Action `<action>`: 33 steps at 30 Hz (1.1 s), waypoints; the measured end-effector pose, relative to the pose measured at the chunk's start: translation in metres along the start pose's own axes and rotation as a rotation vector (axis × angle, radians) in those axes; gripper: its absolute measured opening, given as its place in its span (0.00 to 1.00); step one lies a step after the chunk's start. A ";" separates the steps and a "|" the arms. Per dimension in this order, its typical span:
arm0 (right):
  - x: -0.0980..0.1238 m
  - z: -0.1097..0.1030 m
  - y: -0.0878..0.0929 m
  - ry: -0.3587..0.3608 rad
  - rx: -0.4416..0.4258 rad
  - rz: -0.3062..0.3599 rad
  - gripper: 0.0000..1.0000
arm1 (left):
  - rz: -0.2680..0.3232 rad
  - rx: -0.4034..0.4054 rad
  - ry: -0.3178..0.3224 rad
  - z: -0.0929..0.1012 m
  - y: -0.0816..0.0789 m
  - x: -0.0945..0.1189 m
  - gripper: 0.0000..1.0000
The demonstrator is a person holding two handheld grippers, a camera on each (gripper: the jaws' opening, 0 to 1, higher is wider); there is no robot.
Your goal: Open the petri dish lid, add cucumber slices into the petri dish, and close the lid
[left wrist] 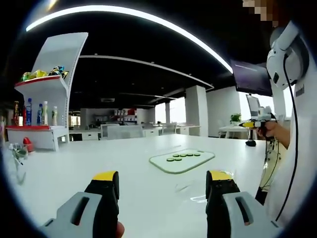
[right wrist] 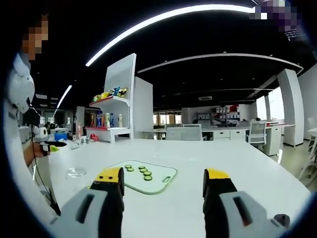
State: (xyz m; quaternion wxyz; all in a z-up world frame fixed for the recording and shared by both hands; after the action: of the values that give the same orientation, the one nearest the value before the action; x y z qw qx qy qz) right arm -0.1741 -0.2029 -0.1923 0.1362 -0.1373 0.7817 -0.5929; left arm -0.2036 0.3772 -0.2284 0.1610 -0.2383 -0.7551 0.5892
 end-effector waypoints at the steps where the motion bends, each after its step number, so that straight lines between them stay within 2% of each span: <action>1: -0.003 -0.002 -0.001 -0.014 0.000 0.000 0.64 | -0.001 0.000 0.000 0.000 0.000 0.000 0.71; 10: -0.027 -0.019 -0.006 -0.114 0.047 -0.054 0.68 | -0.013 -0.016 0.046 0.002 0.002 0.002 0.72; 15: -0.036 -0.032 -0.004 -0.158 0.059 -0.064 0.68 | -0.008 -0.014 0.043 0.002 0.001 0.003 0.72; 22: -0.052 -0.053 0.005 -0.255 0.077 -0.125 0.70 | -0.014 -0.024 0.060 0.003 0.002 0.003 0.72; 30: -0.069 -0.083 0.011 -0.370 0.110 -0.167 0.71 | -0.022 -0.062 0.123 0.005 -0.002 -0.002 0.72; 33: -0.074 -0.095 0.017 -0.416 0.120 -0.205 0.72 | -0.027 -0.072 0.147 0.006 -0.002 -0.006 0.73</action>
State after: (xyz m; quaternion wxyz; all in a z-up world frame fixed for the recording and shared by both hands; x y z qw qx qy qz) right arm -0.1425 -0.0865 -0.1800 0.2416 -0.3267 0.6820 -0.6080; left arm -0.2025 0.3685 -0.2281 0.2156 -0.2763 -0.7650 0.5404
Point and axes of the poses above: the point that each gripper's makers call its tool centre point, and the gripper's own axes: x roughly backward along the fingers, z roughly to its right, y roughly out of its underside, the point moved 8 cm from there along x, roughly backward along the fingers, and after that the axes turned 14 degrees about -x, right-handed, at the moved point
